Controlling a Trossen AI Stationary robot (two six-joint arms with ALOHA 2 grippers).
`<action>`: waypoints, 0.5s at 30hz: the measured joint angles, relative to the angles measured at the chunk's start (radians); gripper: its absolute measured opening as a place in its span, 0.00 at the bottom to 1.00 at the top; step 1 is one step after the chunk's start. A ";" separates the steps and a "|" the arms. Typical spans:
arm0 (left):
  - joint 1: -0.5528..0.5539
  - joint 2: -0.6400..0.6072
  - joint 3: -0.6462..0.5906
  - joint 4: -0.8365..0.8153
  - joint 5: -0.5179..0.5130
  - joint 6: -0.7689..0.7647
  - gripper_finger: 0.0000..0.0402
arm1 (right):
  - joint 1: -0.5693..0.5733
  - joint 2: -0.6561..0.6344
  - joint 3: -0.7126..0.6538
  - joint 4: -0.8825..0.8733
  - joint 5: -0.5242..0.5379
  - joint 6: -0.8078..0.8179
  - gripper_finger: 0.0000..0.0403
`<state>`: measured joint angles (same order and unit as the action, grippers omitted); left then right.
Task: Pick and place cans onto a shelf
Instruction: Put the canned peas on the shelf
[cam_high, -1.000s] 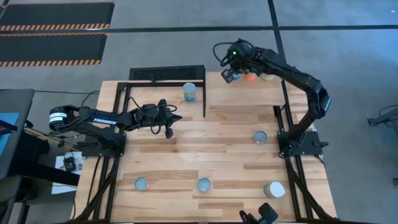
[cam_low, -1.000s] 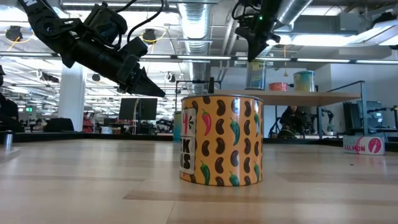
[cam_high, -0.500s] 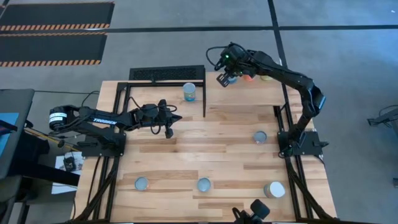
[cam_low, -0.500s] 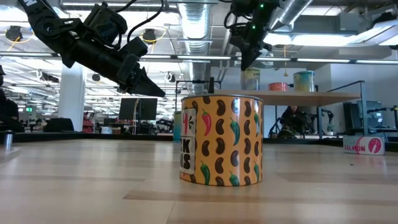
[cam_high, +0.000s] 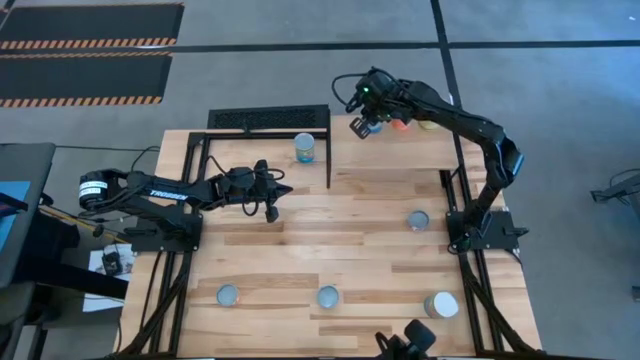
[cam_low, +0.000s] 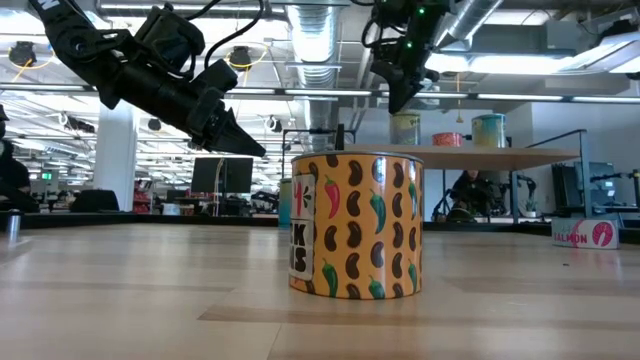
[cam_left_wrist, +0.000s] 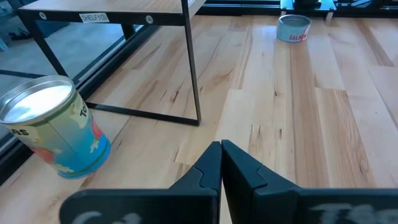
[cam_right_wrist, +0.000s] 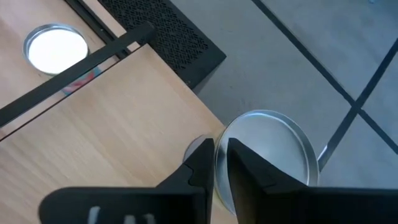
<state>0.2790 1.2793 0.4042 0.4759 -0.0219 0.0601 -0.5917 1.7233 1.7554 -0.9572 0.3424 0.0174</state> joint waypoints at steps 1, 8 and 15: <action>0.000 0.000 0.000 0.000 0.000 0.000 0.00 | -0.001 0.000 0.000 -0.003 0.000 0.000 0.16; 0.000 0.000 0.000 0.000 0.000 0.000 0.00 | -0.011 0.000 0.000 -0.008 0.004 0.000 0.17; 0.000 0.000 0.000 0.000 0.000 -0.001 0.00 | -0.007 -0.001 0.000 -0.007 0.085 -0.051 0.17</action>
<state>0.2790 1.2793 0.4042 0.4759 -0.0216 0.0593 -0.5988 1.7225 1.7554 -0.9642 0.4278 -0.0340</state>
